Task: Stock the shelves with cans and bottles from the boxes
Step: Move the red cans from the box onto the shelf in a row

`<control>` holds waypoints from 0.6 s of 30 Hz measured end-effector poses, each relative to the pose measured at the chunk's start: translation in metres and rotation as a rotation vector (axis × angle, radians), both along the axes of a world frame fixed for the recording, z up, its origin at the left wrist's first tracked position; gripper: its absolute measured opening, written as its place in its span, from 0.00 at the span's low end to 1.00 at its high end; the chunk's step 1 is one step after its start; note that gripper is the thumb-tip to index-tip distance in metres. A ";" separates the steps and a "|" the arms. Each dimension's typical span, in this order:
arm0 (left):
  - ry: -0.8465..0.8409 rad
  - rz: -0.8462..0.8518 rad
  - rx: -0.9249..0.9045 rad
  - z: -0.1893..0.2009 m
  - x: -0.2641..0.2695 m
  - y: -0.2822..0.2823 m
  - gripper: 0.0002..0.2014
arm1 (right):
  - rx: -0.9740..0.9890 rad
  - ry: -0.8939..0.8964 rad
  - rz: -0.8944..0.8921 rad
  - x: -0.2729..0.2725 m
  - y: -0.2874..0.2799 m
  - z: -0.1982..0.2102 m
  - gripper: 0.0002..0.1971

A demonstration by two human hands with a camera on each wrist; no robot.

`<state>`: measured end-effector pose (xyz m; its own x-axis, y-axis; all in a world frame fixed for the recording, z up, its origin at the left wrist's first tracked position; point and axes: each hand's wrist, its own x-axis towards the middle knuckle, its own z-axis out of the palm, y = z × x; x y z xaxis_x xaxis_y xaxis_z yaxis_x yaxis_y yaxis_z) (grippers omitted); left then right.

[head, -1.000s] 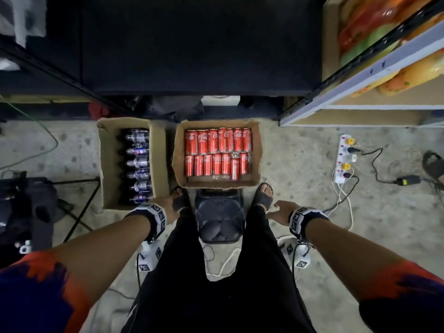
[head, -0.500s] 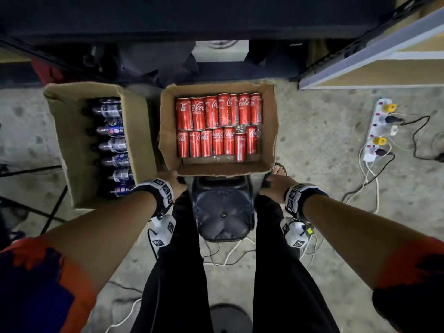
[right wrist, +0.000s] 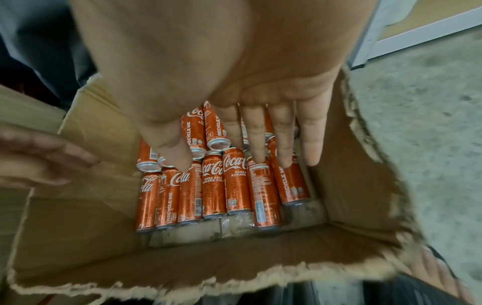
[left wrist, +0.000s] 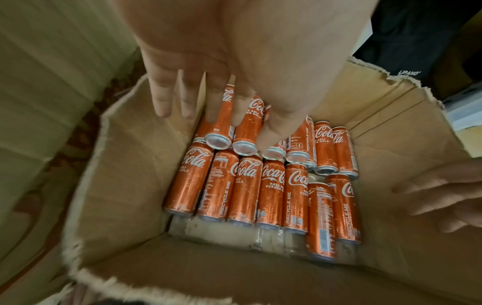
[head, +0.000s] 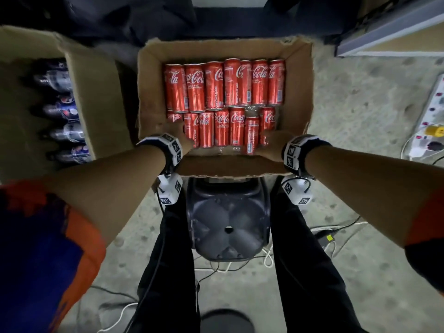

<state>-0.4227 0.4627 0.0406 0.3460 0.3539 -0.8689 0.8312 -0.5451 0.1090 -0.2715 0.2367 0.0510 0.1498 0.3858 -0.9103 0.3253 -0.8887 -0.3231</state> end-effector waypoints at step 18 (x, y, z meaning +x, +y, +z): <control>-0.291 -0.394 0.200 -0.132 0.119 0.030 0.53 | 0.249 -0.480 0.236 0.073 0.105 -0.131 0.58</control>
